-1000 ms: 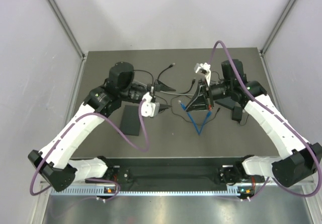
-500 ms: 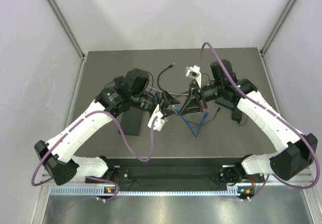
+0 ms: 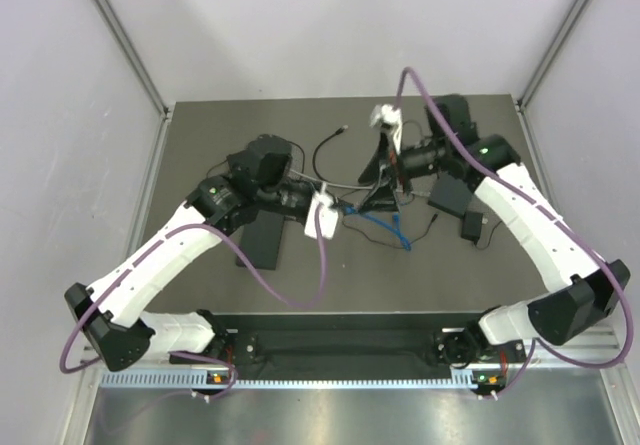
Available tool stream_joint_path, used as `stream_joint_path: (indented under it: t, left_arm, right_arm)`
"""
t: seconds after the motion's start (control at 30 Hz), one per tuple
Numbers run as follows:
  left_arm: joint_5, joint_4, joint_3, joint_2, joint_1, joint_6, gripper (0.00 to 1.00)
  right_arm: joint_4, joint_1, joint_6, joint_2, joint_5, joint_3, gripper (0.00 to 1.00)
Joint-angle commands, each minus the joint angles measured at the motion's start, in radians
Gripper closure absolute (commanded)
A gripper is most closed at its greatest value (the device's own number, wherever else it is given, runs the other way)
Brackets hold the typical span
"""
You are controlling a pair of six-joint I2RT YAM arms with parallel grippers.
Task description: Insert the plug into the switch port
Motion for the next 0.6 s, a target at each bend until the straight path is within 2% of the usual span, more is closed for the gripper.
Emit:
stream_joint_path:
  t: [0.0,0.07,0.1,0.17,0.2,0.3,0.37,0.4,0.43,0.57]
  left_arm:
    - [0.091,0.288,-0.003,-0.082,0.101,-0.577,1.00]
    - [0.177,0.383,-0.009,-0.108,0.197,-0.788,1.00]
    - [0.199,0.463,-0.016,-0.117,0.221,-0.963,1.00]
    - [0.240,0.563,-0.039,-0.142,0.279,-1.137,1.00]
    - [0.268,0.664,-0.053,-0.145,0.297,-1.325,1.00]
    - [0.360,0.735,-0.125,-0.151,0.313,-1.568,1.00]
    - [0.372,0.680,-0.154,-0.156,0.313,-1.609,1.00]
    - [0.365,0.630,-0.171,-0.156,0.313,-1.595,1.00]
    - [0.353,0.506,-0.176,-0.154,0.314,-1.577,1.00]
    - [0.348,0.335,-0.179,-0.090,0.314,-1.579,1.00]
  right_arm:
    - [0.009,-0.156,-0.064,-0.017,0.063,0.118,0.00]
    - [0.050,-0.239,-0.039,-0.030,0.026,0.144,0.00]
    - [0.093,-0.314,-0.015,-0.035,0.015,0.149,0.00]
    - [0.104,-0.392,-0.016,-0.038,-0.008,0.173,0.00]
    - [0.100,-0.409,-0.018,-0.035,-0.014,0.182,0.00]
    - [0.096,-0.446,-0.007,-0.027,-0.045,0.196,0.00]
    - [0.093,-0.445,0.001,-0.021,-0.069,0.192,0.00]
    - [0.096,-0.445,0.014,-0.020,-0.080,0.186,0.00]
    - [0.107,-0.446,0.019,-0.018,-0.095,0.178,0.00]
    - [0.106,-0.408,0.024,-0.012,-0.086,0.141,0.02]
